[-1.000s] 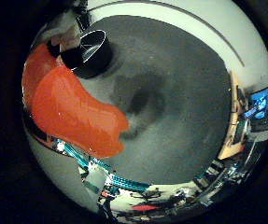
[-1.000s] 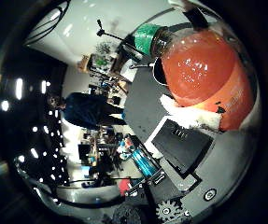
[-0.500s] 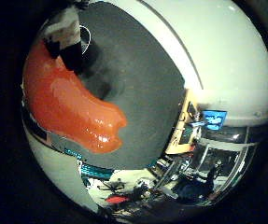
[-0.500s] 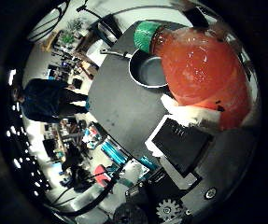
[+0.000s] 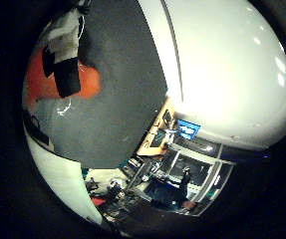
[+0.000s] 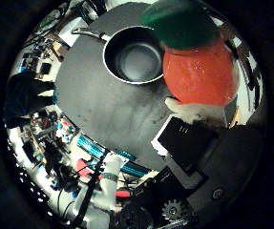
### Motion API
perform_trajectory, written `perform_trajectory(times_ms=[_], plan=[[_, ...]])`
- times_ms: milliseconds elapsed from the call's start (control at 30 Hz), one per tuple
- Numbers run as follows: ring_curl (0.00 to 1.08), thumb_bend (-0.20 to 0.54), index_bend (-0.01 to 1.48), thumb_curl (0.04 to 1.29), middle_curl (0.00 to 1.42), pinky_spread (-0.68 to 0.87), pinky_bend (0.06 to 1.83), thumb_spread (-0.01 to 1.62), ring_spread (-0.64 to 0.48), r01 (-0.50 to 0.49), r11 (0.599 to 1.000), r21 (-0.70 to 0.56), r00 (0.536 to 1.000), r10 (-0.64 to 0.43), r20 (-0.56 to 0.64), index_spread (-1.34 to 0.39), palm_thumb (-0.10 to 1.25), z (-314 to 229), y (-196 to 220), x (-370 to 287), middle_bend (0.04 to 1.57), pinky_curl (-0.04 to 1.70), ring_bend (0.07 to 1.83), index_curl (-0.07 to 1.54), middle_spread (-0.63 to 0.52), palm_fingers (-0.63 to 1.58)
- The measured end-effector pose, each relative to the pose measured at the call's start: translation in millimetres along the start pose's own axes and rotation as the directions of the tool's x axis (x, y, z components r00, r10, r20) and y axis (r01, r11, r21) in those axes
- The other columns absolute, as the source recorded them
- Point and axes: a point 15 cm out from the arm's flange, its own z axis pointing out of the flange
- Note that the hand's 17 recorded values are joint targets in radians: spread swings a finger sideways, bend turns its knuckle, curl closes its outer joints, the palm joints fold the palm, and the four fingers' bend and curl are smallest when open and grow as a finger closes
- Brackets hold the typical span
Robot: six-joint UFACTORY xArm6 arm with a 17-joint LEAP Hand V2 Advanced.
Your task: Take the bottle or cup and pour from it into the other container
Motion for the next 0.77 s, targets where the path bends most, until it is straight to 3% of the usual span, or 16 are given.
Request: perform_trajectory(times_ms=[267,500,533,667,767], plan=[[1.03,-0.018,1.11,0.90,1.03,-0.27,1.12,0.03,-0.31,0.032,0.999,0.016,0.999,-0.031,-0.035,-0.25,1.17,-11,-25,-12,1.25,1.04,1.24,1.02,-0.18,1.06],[1.04,-0.026,1.11,0.90,1.03,-0.28,1.13,0.07,-0.31,0.006,1.000,0.023,1.000,-0.005,-0.021,-0.25,1.14,-15,-18,-2,1.25,1.05,1.23,1.02,-0.18,1.07],[1.03,-0.035,1.10,0.89,1.03,-0.28,1.16,0.13,-0.31,-0.001,1.000,0.027,1.000,0.001,-0.018,-0.25,1.10,-15,-17,0,1.23,1.05,1.22,1.02,-0.19,1.08],[0.95,-0.048,0.89,0.80,0.99,-0.29,1.27,0.61,-0.29,-0.051,0.995,0.085,0.999,0.051,0.007,-0.28,0.93,-23,-10,19,1.08,0.96,1.19,0.98,-0.20,1.04],[0.85,-0.042,0.58,0.68,0.94,-0.38,1.21,0.79,-0.29,-0.087,0.991,0.099,0.996,0.083,0.044,-0.34,0.85,-21,1,32,0.98,0.85,1.17,0.93,-0.23,0.88]])
